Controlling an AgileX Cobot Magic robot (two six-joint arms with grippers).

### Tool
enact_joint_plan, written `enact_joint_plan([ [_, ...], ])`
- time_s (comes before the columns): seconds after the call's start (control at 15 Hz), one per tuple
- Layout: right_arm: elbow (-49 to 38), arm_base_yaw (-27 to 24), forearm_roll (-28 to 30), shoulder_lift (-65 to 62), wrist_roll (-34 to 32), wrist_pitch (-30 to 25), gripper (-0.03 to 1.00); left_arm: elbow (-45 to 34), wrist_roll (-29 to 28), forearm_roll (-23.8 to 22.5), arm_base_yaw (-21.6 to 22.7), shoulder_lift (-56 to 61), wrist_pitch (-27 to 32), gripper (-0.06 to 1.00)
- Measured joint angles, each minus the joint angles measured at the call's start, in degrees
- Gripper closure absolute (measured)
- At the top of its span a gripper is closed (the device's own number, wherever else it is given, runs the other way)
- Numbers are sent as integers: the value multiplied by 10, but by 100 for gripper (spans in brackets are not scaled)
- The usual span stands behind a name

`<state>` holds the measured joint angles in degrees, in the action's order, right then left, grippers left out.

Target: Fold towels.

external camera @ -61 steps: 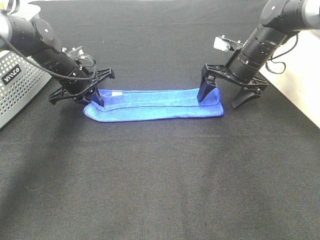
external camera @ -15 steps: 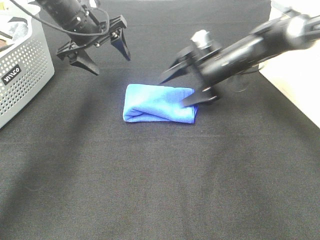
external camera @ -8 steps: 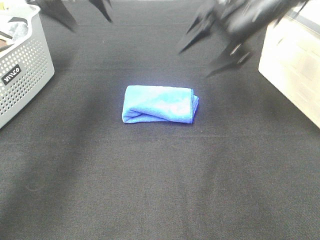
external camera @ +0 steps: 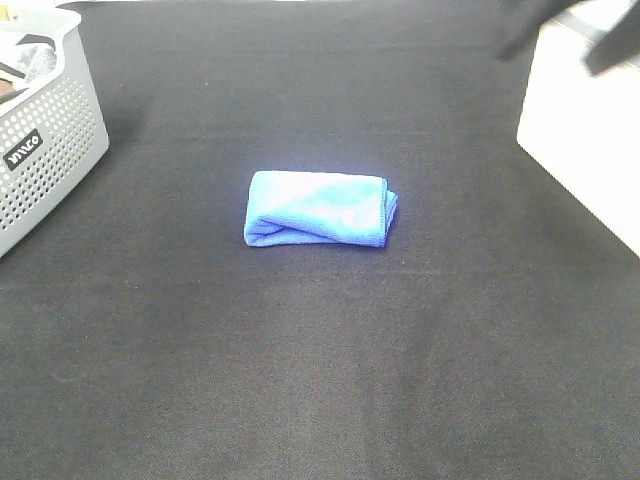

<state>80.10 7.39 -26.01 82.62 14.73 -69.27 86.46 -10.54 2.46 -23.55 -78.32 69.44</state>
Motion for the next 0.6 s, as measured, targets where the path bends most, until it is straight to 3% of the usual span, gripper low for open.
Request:
enact_joint_plan([
  [0.13, -100, 0, 9, -139, -5, -3, 1, -139, 0, 1, 0, 146, 2, 13],
  [0.6, -343, 0, 42, -533, -18, -6, 1, -424, 1, 15, 0, 564, 5, 13],
])
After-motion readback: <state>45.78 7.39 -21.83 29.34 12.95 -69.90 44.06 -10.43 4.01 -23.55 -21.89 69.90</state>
